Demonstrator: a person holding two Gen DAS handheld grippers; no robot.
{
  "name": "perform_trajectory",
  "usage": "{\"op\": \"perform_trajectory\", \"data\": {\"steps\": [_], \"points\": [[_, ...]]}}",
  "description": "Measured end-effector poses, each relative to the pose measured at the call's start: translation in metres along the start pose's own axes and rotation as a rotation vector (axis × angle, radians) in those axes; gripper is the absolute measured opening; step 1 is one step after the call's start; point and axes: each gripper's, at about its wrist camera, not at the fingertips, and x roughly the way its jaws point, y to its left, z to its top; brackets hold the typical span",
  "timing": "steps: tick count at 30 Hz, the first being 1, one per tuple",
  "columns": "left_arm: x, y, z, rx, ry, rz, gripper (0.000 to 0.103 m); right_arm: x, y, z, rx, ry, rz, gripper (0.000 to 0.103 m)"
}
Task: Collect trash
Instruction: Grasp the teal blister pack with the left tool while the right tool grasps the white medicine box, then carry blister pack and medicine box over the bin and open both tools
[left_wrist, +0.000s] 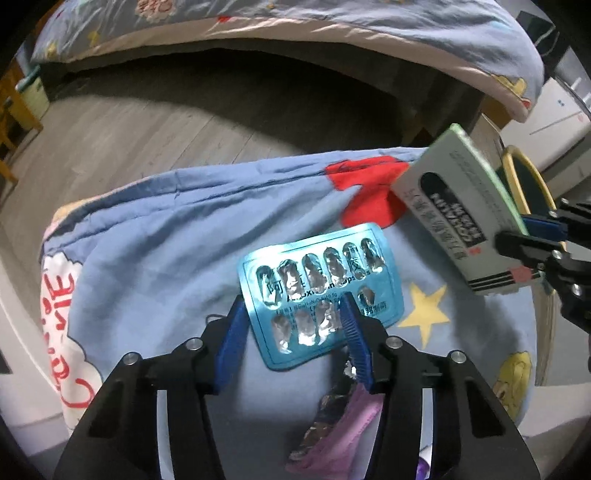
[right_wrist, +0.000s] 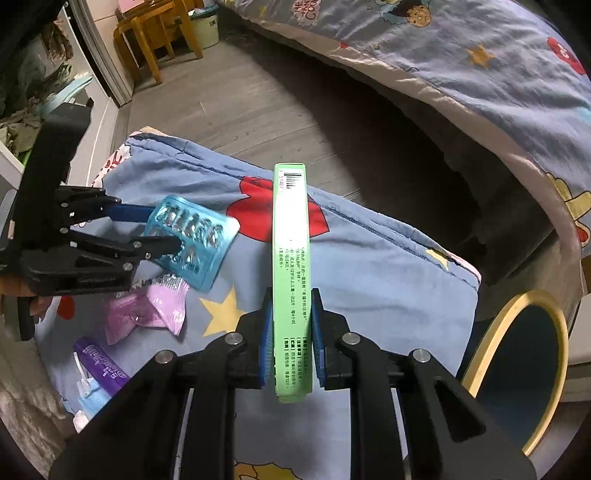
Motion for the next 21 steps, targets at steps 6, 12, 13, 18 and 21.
{"op": "perform_trajectory", "data": {"steps": [6, 12, 13, 18, 21], "points": [[-0.026, -0.028, 0.0, 0.092, -0.069, 0.014, 0.051, -0.007, -0.007, -0.006, 0.012, 0.001, -0.011, 0.017], [-0.045, -0.049, -0.005, 0.156, -0.132, 0.064, 0.05, -0.019, -0.014, -0.012, 0.038, -0.018, -0.031, 0.017], [-0.047, -0.05, -0.006, 0.162, -0.136, 0.068, 0.05, -0.022, -0.015, -0.014, 0.04, -0.023, -0.035, 0.017], [-0.052, -0.048, 0.002, 0.174, -0.157, 0.078, 0.05, -0.037, -0.018, -0.022, 0.054, -0.045, -0.048, 0.017], [-0.06, -0.053, 0.002, 0.187, -0.175, 0.079, 0.05, -0.051, -0.02, -0.026, 0.085, -0.067, -0.038, 0.017]]}}
